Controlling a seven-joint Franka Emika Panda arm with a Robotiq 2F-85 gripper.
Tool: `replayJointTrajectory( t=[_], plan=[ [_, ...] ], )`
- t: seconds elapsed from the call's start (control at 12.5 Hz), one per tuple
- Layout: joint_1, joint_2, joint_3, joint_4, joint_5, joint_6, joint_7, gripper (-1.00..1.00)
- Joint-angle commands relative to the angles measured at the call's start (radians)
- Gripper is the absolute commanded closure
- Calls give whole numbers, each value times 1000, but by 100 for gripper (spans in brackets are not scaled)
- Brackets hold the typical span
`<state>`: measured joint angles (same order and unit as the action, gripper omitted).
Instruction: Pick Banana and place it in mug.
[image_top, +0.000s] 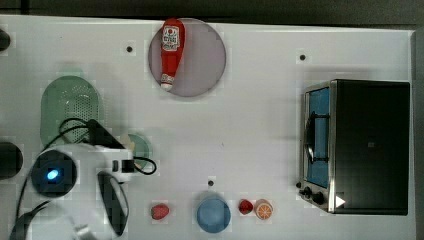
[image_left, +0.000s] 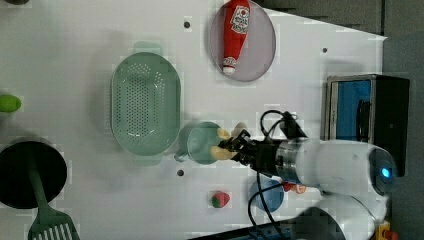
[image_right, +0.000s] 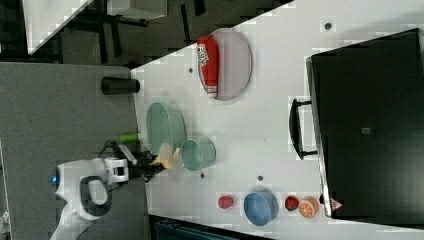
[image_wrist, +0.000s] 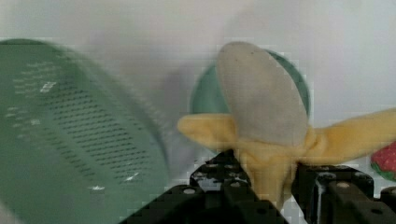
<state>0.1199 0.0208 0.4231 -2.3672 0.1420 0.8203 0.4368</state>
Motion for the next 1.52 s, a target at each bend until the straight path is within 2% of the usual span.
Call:
replayJointTrajectory(
  t=[0.08, 0.16, 0.4, 0.48, 0.72, 0.88, 1.2, 1.36, 1.52],
  plan=[
    [-41, 116, -14, 4, -19, 47, 61, 9],
    [-41, 149, -15, 5, -19, 119, 61, -23],
    [-41, 180, -22, 2, -19, 164, 61, -86],
    [-41, 174, -24, 6, -19, 163, 61, -99],
    [-48, 127, -36, 18, -17, 159, 61, -100],
    [-62, 38, -76, 39, -18, 111, 42, -100],
    [-86, -143, -214, 165, -18, -212, -59, -100],
    [-97, -179, -301, 281, -21, -393, -95, -100],
    [-105, -191, -387, 400, -54, -576, -216, -100]
  ],
)
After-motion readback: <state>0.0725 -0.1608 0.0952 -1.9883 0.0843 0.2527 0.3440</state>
